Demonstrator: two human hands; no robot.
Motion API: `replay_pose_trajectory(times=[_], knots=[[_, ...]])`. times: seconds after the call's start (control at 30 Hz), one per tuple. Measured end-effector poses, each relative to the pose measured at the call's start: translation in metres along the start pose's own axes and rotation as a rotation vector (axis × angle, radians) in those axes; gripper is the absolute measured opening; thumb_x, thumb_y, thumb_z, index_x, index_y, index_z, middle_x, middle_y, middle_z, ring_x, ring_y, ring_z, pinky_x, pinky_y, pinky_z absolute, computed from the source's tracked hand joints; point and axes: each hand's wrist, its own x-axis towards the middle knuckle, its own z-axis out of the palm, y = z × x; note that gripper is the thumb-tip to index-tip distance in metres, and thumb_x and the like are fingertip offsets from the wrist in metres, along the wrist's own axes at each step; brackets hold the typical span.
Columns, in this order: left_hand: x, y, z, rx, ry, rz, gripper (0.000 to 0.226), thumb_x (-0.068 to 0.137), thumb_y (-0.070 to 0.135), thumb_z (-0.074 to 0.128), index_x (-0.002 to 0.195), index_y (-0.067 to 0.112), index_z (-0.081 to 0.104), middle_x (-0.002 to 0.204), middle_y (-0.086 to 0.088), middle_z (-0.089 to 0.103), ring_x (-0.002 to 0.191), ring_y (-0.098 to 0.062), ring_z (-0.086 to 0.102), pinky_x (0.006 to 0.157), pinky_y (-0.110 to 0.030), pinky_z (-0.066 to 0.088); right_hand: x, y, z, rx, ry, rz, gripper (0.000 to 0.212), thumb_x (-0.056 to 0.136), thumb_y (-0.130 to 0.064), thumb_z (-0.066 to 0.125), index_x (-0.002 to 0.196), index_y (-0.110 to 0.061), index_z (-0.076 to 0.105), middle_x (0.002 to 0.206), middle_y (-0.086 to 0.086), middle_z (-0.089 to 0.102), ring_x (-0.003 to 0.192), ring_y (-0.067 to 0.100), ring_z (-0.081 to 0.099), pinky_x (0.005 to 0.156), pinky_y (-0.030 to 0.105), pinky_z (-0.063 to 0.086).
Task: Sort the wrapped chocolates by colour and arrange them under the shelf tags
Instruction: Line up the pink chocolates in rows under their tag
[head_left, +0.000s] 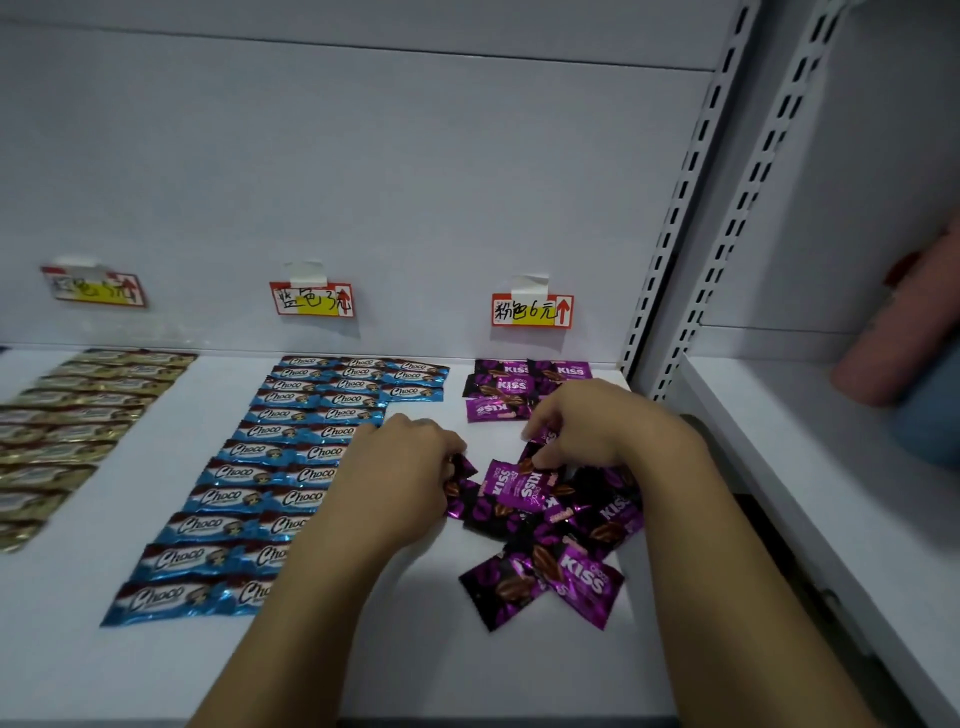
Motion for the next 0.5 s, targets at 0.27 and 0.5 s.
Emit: replay_pose_trajectory(times=[0.27,0.5], knots=[[-0.019,0.009,0.005,-0.276,0.079,0.025,0.033,0.098,0.033,0.047,0.129,0.038,0.056,0.129,0.012,0.059,0.117,-0.009,0.049,0.098,-0.032,0.043,-0.033,-0.007,0.029,-0.065,0.113,0.002,0.032,0.095,-0.037,0.054,0.126,-0.031,0.060,0.128,0.000,0.057,0.112,0.020,0.054,0.093,0.036,0.048],[-0.039,0.015,0.019,-0.352,0.266,0.054,0.030,0.099,0.040,0.042,0.123,0.037,0.059,0.131,0.018,0.052,0.121,-0.005,0.035,0.104,-0.034,0.027,-0.055,0.000,0.061,-0.051,0.435,0.069,0.036,0.094,-0.050,0.049,0.128,-0.037,0.056,0.124,-0.005,0.048,0.119,0.015,0.040,0.100,0.033,0.033]])
